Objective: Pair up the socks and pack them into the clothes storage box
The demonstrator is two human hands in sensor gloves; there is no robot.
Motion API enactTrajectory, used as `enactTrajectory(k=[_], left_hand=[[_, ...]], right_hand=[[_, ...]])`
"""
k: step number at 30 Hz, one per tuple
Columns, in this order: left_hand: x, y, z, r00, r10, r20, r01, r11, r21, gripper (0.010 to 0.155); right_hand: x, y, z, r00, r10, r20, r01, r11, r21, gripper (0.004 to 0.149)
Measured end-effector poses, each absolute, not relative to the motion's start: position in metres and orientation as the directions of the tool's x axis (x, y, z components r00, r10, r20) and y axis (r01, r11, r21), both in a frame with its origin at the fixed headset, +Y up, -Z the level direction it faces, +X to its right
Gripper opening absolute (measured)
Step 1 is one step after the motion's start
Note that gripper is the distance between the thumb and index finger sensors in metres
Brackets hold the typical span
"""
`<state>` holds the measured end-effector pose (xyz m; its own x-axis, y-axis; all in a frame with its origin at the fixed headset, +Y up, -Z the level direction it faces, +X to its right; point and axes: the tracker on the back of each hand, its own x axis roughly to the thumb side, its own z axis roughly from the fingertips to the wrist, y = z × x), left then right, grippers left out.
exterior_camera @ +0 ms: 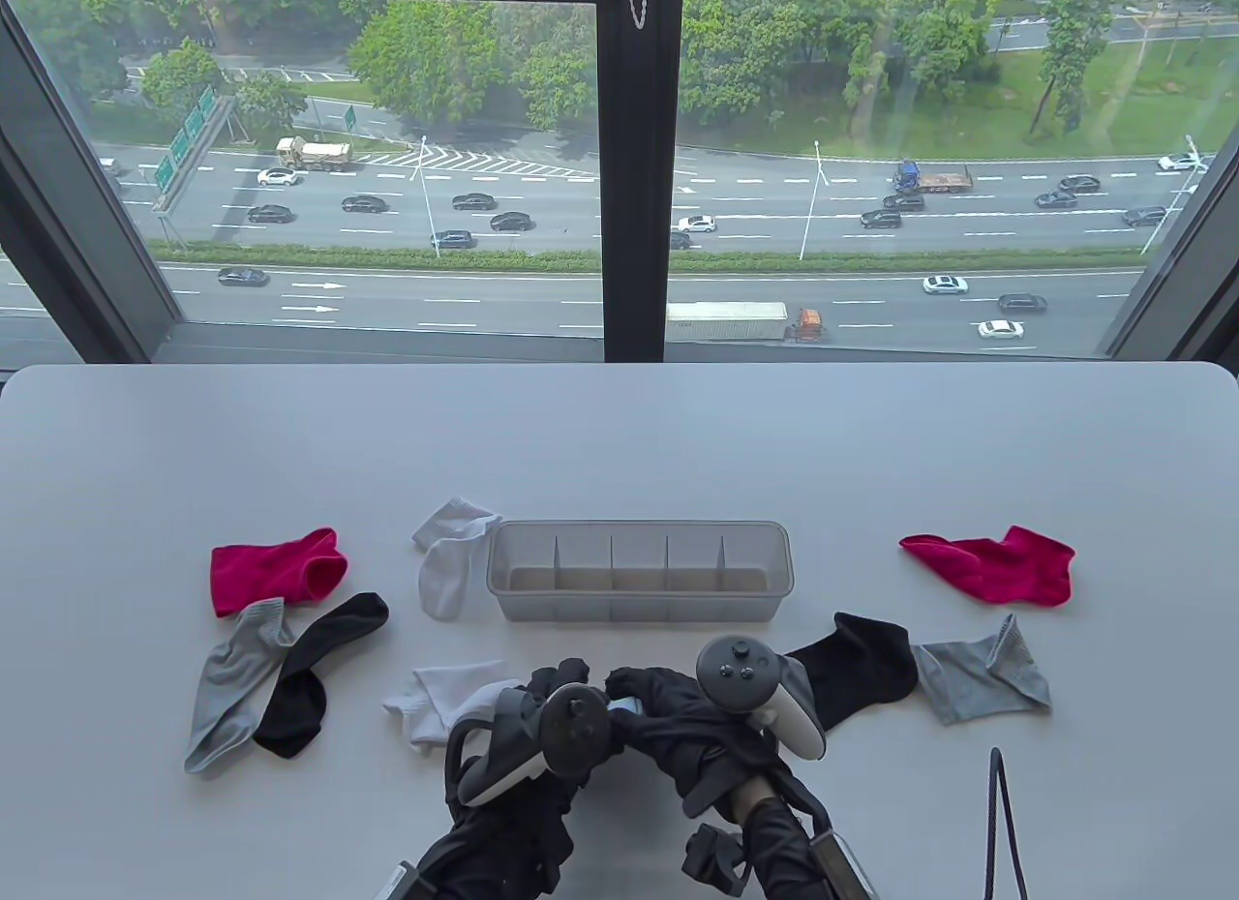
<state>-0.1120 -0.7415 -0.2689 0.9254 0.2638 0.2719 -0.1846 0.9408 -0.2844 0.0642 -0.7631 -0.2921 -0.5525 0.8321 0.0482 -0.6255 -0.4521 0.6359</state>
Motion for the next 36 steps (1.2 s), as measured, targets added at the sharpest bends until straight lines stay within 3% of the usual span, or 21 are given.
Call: enactTrajectory(k=[2,7,9,11,14,18,21,22,25,28,30,33,36], left_hand=[[-0.114,-0.745,-0.270,0.928,0.272,0.255,-0.172,0.919,-0.354,0.055],[-0.115,-0.744,-0.269,0.930,0.273,0.246,-0.182,0.923,-0.338,0.069],[-0.114,-0.746,-0.269,0.943,0.232,0.240,-0.142,0.928,-0.343,0.063],[-0.113,-0.746,-0.270,0.944,0.229,0.239,-0.141,0.931,-0.336,0.056],[-0.116,-0.747,-0.270,0.926,0.277,0.256,-0.168,0.910,-0.379,0.052],[-0.116,-0.746,-0.269,0.925,0.286,0.251,-0.172,0.903,-0.393,0.051],[-0.114,-0.743,-0.268,0.937,0.244,0.250,-0.164,0.939,-0.302,0.066],[-0.113,-0.741,-0.268,0.926,0.265,0.267,-0.186,0.939,-0.289,0.062],[-0.110,-0.740,-0.267,0.914,0.271,0.303,-0.187,0.942,-0.279,0.053],[-0.112,-0.744,-0.269,0.914,0.285,0.290,-0.184,0.926,-0.331,0.053],[-0.116,-0.746,-0.270,0.907,0.314,0.282,-0.206,0.913,-0.353,0.053],[-0.119,-0.744,-0.270,0.902,0.330,0.280,-0.231,0.914,-0.333,0.058],[-0.117,-0.742,-0.269,0.913,0.303,0.275,-0.215,0.927,-0.309,0.076]], right_hand=[[0.062,-0.761,-0.293,-0.565,0.824,0.045,-0.636,-0.470,0.612,0.055],[0.060,-0.763,-0.292,-0.571,0.819,0.048,-0.642,-0.482,0.596,0.052],[0.058,-0.763,-0.291,-0.525,0.851,0.008,-0.673,-0.421,0.609,0.052],[0.057,-0.765,-0.291,-0.558,0.829,0.029,-0.647,-0.457,0.610,0.052],[0.055,-0.760,-0.290,-0.584,0.806,0.098,-0.606,-0.512,0.609,0.067],[0.056,-0.755,-0.291,-0.593,0.796,0.117,-0.621,-0.546,0.562,0.051],[0.061,-0.756,-0.292,-0.588,0.806,0.069,-0.671,-0.534,0.514,0.046],[0.063,-0.756,-0.293,-0.592,0.802,0.082,-0.670,-0.546,0.503,0.046],[0.065,-0.755,-0.292,-0.568,0.820,0.074,-0.694,-0.524,0.493,0.048],[0.061,-0.755,-0.291,-0.541,0.832,0.126,-0.645,-0.506,0.572,0.068],[0.059,-0.754,-0.291,-0.546,0.829,0.122,-0.641,-0.507,0.576,0.061],[0.060,-0.751,-0.292,-0.569,0.813,0.129,-0.661,-0.545,0.516,0.052],[0.061,-0.751,-0.291,-0.573,0.812,0.108,-0.697,-0.553,0.456,0.050]])
